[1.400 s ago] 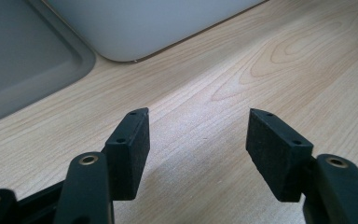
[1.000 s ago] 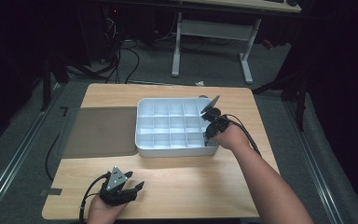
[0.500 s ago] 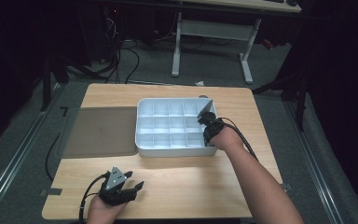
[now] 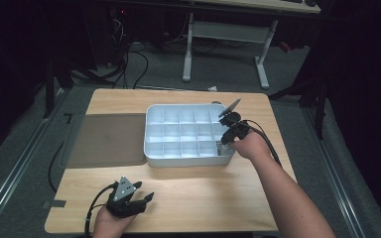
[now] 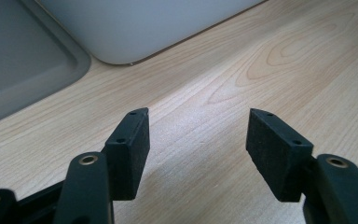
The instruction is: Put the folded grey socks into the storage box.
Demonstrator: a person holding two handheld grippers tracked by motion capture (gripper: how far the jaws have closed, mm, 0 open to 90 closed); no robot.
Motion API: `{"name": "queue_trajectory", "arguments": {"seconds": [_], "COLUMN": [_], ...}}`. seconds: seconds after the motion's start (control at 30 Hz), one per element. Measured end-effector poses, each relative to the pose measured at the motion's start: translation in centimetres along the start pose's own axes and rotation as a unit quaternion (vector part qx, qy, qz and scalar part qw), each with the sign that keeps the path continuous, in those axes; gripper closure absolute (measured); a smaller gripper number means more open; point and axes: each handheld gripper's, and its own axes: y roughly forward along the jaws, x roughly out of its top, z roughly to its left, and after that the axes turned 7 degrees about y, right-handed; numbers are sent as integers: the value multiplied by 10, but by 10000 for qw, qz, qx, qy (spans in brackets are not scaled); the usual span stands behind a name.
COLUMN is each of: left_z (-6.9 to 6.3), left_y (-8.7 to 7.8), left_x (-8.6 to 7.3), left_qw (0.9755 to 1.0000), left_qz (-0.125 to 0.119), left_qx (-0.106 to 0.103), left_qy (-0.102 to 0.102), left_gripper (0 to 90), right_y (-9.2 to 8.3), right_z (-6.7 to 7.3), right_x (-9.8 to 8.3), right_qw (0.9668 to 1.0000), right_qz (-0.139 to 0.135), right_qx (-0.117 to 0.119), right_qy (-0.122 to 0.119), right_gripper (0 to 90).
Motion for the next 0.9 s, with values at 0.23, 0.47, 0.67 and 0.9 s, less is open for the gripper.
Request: {"name": "queue_trajectory", "arguments": {"seconds": [0.23,0.47,0.67,0.9], "left_z": [1,3,2,2], "left_y": [1,-3,-2,-2], "left_x": [1,3,3,3], "left_qw": [10000,10000,9999,9999], "left_qz": [29,-37,-63,-100], "left_qx": [-86,-62,-84,-52], "left_qy": [-18,-69,-32,-49], "left_gripper": [405,399,376,371], "right_y": [-14,-27,-31,-30], "right_z": [-5,-11,-15,-21], "right_x": [-21,-47,-67,-90], "right_qw": [9989,9937,9891,9842], "right_qz": [-450,-1061,-1376,-1704], "right_qx": [44,285,388,347], "right_qy": [90,223,349,321], "right_gripper": [692,676,683,655]}}
